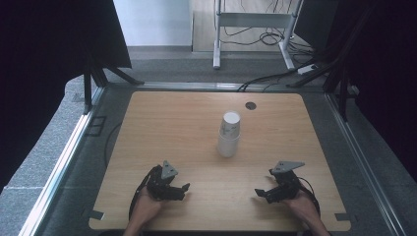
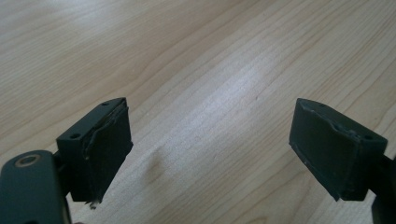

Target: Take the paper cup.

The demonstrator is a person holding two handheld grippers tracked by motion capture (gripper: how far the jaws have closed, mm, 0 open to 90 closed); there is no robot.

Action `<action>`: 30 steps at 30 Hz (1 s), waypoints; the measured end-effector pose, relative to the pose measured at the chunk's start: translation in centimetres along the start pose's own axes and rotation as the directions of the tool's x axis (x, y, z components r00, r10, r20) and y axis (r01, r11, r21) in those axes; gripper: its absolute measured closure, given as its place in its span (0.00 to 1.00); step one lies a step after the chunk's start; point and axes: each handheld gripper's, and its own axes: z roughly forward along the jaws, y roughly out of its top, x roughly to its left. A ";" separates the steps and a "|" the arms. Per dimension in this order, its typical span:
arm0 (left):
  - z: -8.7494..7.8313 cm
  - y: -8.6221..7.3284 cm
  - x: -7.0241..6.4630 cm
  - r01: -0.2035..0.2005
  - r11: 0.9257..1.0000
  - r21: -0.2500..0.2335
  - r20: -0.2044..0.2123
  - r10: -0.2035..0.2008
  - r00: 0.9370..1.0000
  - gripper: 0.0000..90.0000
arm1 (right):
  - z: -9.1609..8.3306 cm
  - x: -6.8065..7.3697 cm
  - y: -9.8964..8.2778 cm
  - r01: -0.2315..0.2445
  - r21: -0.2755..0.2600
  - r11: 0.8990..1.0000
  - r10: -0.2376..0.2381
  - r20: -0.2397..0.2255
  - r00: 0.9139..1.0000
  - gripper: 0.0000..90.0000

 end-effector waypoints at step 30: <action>0.6 0.1 -0.1 -0.014 1.000 -0.019 0.019 0.015 1.000 0.14 | -0.1 0.3 0.9 0.060 0.010 0.998 -0.060 0.003 0.998 0.00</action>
